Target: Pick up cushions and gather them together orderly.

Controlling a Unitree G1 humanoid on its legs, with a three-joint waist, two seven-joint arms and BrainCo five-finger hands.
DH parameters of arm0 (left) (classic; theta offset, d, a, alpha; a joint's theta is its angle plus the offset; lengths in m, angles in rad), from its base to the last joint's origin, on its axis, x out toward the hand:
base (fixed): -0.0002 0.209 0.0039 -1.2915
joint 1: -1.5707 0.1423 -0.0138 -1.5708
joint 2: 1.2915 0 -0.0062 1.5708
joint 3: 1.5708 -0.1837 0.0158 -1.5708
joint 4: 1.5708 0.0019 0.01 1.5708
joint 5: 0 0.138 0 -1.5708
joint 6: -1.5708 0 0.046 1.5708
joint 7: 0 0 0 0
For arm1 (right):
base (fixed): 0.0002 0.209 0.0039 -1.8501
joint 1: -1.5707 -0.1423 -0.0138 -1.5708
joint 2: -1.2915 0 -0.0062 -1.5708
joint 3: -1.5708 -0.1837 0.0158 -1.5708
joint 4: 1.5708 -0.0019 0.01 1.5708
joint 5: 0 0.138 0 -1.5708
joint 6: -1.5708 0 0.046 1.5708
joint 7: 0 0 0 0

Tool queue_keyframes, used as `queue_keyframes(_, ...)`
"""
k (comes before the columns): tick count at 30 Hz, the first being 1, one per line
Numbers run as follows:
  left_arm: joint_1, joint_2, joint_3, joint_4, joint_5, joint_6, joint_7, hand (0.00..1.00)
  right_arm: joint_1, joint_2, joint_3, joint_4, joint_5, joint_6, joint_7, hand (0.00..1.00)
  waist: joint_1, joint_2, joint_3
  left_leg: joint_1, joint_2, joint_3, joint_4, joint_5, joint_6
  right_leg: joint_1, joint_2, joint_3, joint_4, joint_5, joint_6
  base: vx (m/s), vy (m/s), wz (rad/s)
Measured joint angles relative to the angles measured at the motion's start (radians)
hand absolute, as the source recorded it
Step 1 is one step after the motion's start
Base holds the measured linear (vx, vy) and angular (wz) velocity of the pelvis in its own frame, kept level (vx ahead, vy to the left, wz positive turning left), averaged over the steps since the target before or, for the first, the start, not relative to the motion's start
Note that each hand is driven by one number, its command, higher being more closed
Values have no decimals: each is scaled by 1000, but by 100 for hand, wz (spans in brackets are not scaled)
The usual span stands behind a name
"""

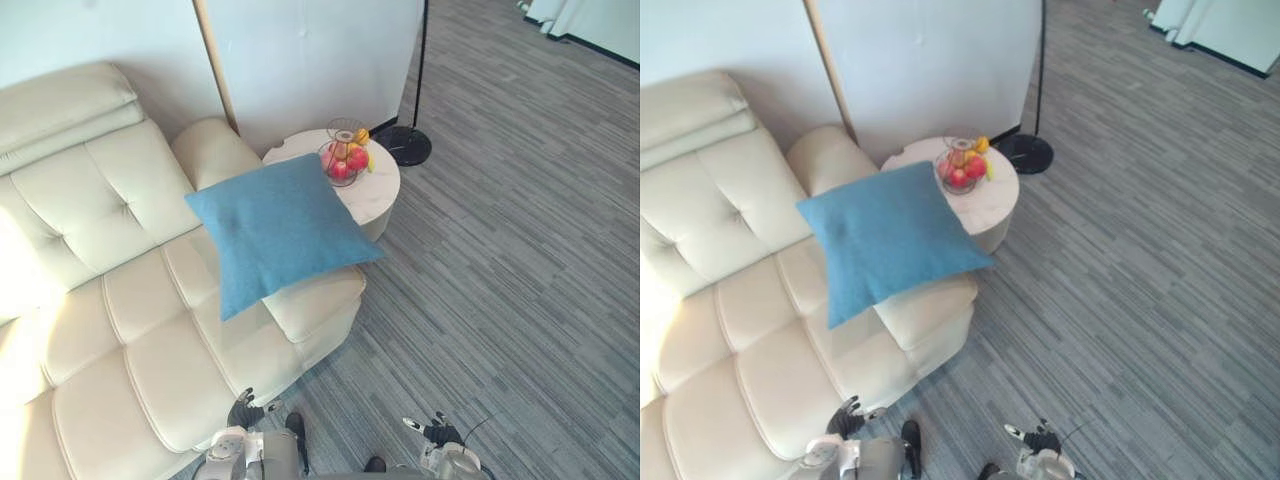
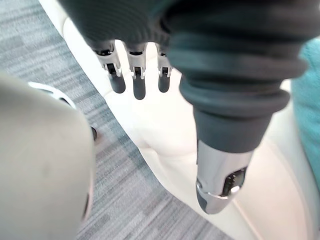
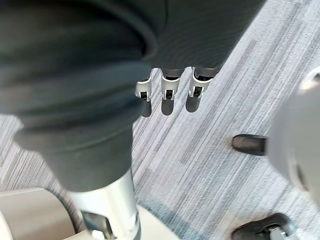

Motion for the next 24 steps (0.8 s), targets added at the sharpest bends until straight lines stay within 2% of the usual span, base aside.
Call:
queue_keyframes(1,1,0,0,0,0,-1,-2,0,1,-2,-3,8,-2,0,3,0,1,-3,-3,16,-13,-12,-20,-7,11,2,-13,-1,33,-10,16,195,123,72)
queue_keyframes(2,0,3,0,10,-1,-1,-12,0,-2,-5,-13,22,-6,0,6,0,-1,-2,-5,58,-40,-53,-67,-25,36,-22,-55,4,186,-30,44,224,135,89)
queue_keyframes(3,5,10,-16,16,0,0,-13,0,1,-3,-23,22,-8,-1,8,0,-5,-4,-8,118,-60,-98,-101,-27,49,-104,-112,36,443,-19,33,302,126,85)
queue_keyframes(4,5,18,-27,17,0,1,-13,0,4,0,-26,23,-8,0,9,0,-6,-7,-8,130,-64,-106,-102,-26,55,-130,-127,54,506,-22,32,334,69,87)
queue_keyframes(5,15,35,-49,17,-1,6,-14,0,17,8,-26,23,-7,0,14,0,-16,-7,-14,152,-67,-143,-101,-36,60,-174,-128,98,590,-75,32,335,4,83)
queue_keyframes(6,23,44,-48,17,-1,8,-12,0,20,9,-26,23,-7,0,14,0,-27,-12,-23,168,-63,-175,-101,-36,59,-206,-105,128,584,-109,25,277,-22,85)
queue_keyframes(8,28,47,-48,17,-1,10,-12,0,17,6,-26,23,-7,-1,13,0,-41,-9,-25,182,-51,-204,-107,-37,57,-239,-64,170,522,-118,30,213,-41,60)
queue_keyframes(10,17,36,-48,17,-2,13,-12,0,9,2,-25,22,-7,-1,13,0,-49,4,-24,187,-23,-247,-107,-43,44,-289,26,297,309,-92,21,214,-103,67)
queue_keyframes(11,14,34,-48,17,-2,12,-12,0,8,1,-25,22,-7,-1,13,0,-49,6,-22,188,-18,-258,-106,-45,39,-293,35,314,275,-79,20,232,-187,66)
queue_keyframes(12,11,31,-48,17,-2,12,-12,0,11,1,-25,22,-7,-1,13,0,-49,5,-23,190,-15,-274,-99,-55,22,-299,50,356,183,-17,16,239,-228,66)
queue_keyframes(13,14,32,-48,17,-2,12,-11,0,19,1,-24,22,-8,0,13,0,-49,-14,-29,204,-28,-290,-95,-72,-5,-293,44,392,117,86,12,246,-252,62)
queue_keyframes(14,17,35,-47,17,-2,12,-11,0,22,4,-24,23,-9,0,13,0,-49,-26,-31,210,-37,-294,-94,-78,-12,-290,35,397,107,137,14,193,-273,56)
queue_keyframes(16,27,0,-29,23,-2,9,-10,0,22,-18,-28,24,-9,0,13,0,-50,19,-37,212,13,-322,-73,-117,-46,-255,61,341,105,92,-13,172,-269,48)
queue_keyframes(18,28,-16,-26,23,-2,6,-9,0,27,-23,-38,20,-9,0,12,0,-51,46,-36,208,47,-345,-66,-127,-61,-230,87,300,86,80,-28,138,-201,44)
queue_keyframes(21,25,-13,-27,22,-2,3,-9,0,30,-19,-40,18,-9,0,11,0,-51,46,-37,200,77,-367,-69,-122,-78,-208,113,248,71,66,-49,108,-176,51)
queue_keyframes(24,15,-7,-28,22,-2,3,-8,0,26,-20,-42,18,-8,-1,9,0,-51,35,-34,194,93,-366,-73,-108,-100,-190,124,215,55,64,-62,93,-92,37)
